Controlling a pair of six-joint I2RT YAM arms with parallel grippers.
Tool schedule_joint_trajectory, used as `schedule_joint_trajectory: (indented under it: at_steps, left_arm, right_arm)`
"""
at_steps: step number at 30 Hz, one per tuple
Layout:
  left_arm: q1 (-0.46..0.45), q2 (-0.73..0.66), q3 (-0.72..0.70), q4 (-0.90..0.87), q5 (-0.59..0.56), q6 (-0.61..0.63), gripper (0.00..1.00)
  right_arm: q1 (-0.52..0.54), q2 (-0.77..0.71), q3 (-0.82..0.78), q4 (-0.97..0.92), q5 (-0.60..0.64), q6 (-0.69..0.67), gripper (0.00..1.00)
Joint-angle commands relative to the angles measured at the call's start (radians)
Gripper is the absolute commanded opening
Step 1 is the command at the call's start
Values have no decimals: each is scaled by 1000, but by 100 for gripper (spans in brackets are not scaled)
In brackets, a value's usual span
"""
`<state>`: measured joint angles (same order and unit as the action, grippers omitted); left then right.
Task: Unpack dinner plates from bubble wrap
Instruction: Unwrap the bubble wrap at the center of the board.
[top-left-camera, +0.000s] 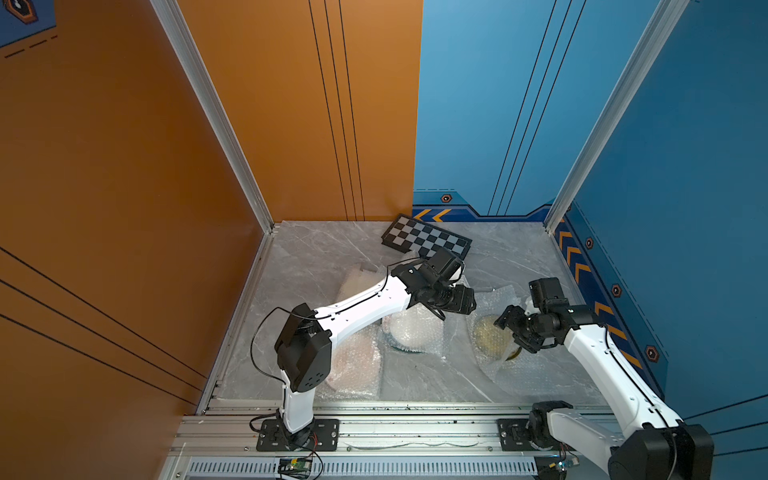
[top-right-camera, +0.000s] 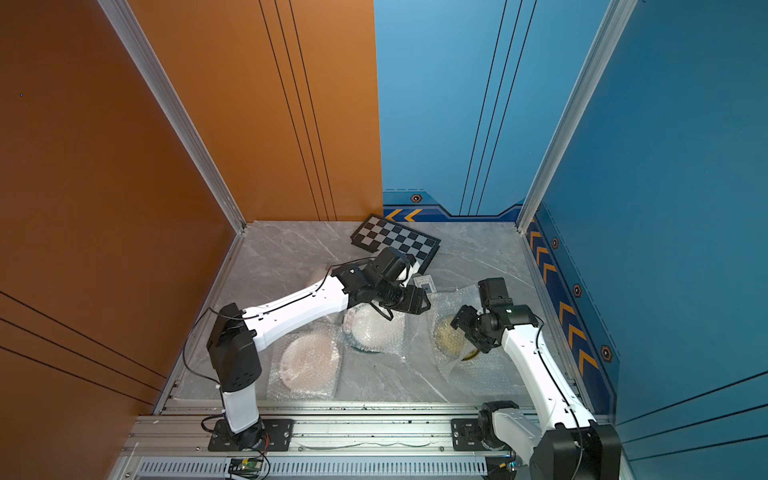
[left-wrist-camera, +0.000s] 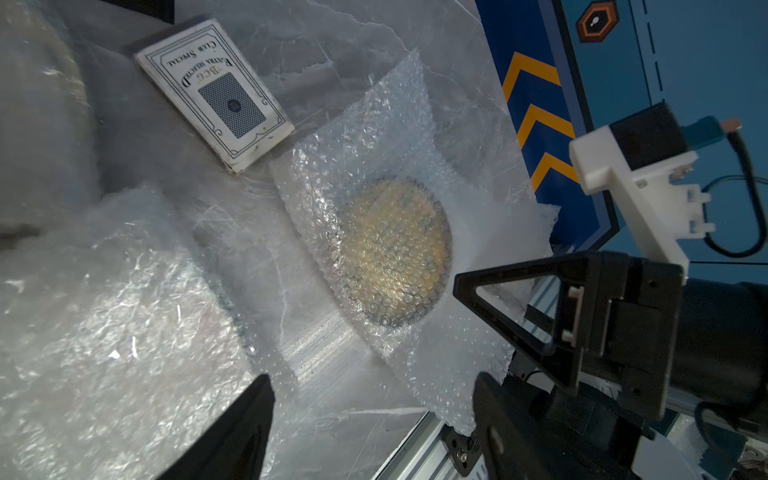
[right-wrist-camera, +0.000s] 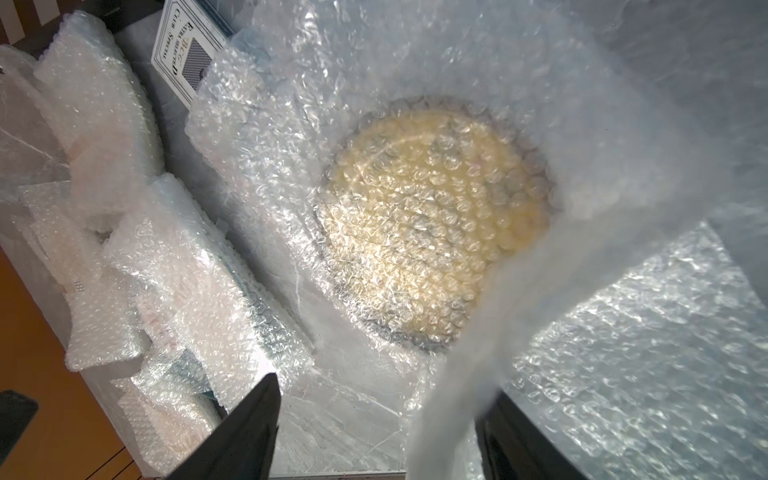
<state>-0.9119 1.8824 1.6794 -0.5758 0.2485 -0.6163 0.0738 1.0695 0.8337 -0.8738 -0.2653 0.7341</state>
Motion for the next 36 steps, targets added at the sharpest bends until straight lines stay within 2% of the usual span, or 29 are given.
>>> schedule_joint_trajectory:
  at_steps: [1,2,3,5,7,11,15,22,29,36]
  left_arm:
    - [-11,9,10,-36,31,20,77]
    - [-14,13,13,-36,35,21,77]
    - [-20,16,17,-36,37,23,77]
    - [-32,26,26,-36,32,24,77]
    - [-36,30,32,-37,30,22,77]
    - [-9,28,36,-27,47,-18,76]
    - [45,33,66,-9,111,-70,76]
    - [118,101,163,-17,249,-106,77]
    - [161,188,192,-65,413,-75,81]
    - [183,268,252,-64,485,-56,84]
  right_arm:
    - [-33,-49,51,-54,36,4,73]
    - [-51,-52,53,-63,33,-3,66]
    - [-65,-44,51,-67,20,-11,53]
    - [-77,-11,47,-70,-2,-19,16]
    - [-71,6,49,-64,-25,-21,7]
    - [10,-12,84,-58,1,-80,6]
    - [194,-9,138,-66,104,-182,6]
    - [489,167,234,-31,191,-300,5]
    - [618,255,262,-31,259,-364,4]
    - [716,242,255,-25,336,-391,4]
